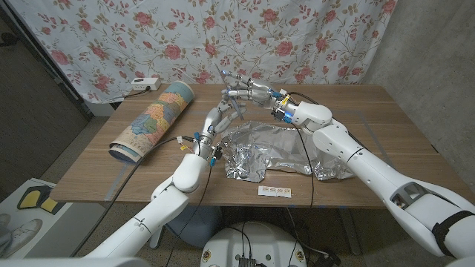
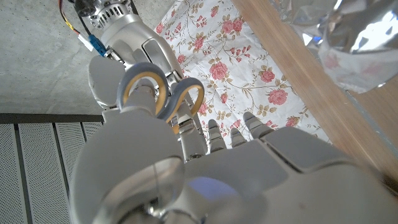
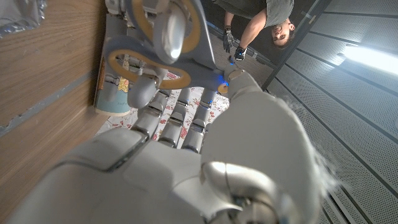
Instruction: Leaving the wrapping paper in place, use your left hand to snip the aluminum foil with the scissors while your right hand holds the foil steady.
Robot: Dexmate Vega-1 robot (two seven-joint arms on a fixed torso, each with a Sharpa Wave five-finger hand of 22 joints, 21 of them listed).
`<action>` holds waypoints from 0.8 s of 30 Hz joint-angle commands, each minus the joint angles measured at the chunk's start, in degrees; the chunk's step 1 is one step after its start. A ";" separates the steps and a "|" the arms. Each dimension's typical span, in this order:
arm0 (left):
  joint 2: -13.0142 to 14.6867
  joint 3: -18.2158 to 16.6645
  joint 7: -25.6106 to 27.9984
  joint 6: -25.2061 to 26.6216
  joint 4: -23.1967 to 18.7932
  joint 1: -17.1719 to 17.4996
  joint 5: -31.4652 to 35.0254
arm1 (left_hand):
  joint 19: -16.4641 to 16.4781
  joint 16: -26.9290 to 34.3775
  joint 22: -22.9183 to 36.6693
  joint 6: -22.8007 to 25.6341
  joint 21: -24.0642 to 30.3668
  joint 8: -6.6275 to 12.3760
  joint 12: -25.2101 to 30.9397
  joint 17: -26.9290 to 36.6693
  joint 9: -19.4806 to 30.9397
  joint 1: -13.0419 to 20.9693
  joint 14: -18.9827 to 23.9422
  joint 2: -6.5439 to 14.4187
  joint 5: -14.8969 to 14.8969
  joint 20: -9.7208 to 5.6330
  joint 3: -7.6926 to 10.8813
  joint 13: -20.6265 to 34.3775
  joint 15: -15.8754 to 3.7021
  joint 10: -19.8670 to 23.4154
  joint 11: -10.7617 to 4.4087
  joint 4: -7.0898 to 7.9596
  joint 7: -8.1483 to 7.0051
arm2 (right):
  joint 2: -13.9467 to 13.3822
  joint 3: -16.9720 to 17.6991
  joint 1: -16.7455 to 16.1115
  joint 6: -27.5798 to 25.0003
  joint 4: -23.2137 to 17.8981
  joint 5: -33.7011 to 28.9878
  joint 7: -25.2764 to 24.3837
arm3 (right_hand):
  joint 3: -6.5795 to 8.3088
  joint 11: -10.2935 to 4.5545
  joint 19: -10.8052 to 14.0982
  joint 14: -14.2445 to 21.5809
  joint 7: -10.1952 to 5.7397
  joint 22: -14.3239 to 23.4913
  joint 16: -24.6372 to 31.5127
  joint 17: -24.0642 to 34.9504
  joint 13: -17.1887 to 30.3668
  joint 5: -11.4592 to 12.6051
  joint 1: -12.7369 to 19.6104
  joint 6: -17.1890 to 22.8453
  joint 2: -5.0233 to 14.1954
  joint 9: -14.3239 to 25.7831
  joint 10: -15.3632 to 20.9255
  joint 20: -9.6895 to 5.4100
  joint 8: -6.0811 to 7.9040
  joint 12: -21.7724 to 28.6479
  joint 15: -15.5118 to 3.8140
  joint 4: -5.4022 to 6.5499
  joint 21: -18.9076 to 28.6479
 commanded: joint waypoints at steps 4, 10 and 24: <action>-0.53 0.40 -0.32 -0.14 0.67 -0.47 -0.24 | 0.35 0.67 0.19 0.56 0.31 0.03 0.67 -0.01 0.35 -0.05 0.79 -0.46 -0.07 0.55 0.16 0.27 -0.25 1.48 -0.07 0.36 0.15 | 0.47 -0.01 -0.19 0.29 0.23 -0.32 -0.98 | -0.30 -5.20 -1.67 0.39 -0.66 0.13 -0.33 0.38 0.02 0.47 0.14 0.52 0.39 0.07 5.93 0.67 0.03 0.52 -10.83 0.02 -0.56; -1.66 0.62 0.78 -1.45 2.03 -0.86 0.51 | 6.21 2.37 0.31 -0.34 1.73 -0.95 2.28 0.01 0.51 0.34 10.22 -0.79 -0.06 -1.10 0.06 0.33 -3.73 6.39 -1.19 0.27 -0.24 | 0.65 -0.03 -0.16 0.41 0.61 -0.42 -1.19 | -0.46 -5.25 -2.44 -0.13 -1.65 0.07 -0.89 0.31 -0.59 0.51 0.32 1.09 -0.12 0.04 6.40 0.97 0.11 0.48 -10.89 -0.24 -0.62; -2.22 1.39 0.01 -0.66 2.79 -2.23 0.24 | 8.10 2.92 0.41 2.69 1.21 -0.32 6.35 0.10 0.96 0.69 18.46 0.04 -0.09 -0.46 0.27 1.48 -5.90 18.15 -4.29 0.60 0.48 | 0.36 0.23 -0.47 0.73 0.69 -0.86 -2.02 | -0.67 -5.64 -3.72 -0.65 -4.38 -0.02 -1.91 0.10 -2.32 0.52 0.64 2.97 -0.66 0.00 7.88 1.73 0.36 0.16 -10.63 -0.44 -0.59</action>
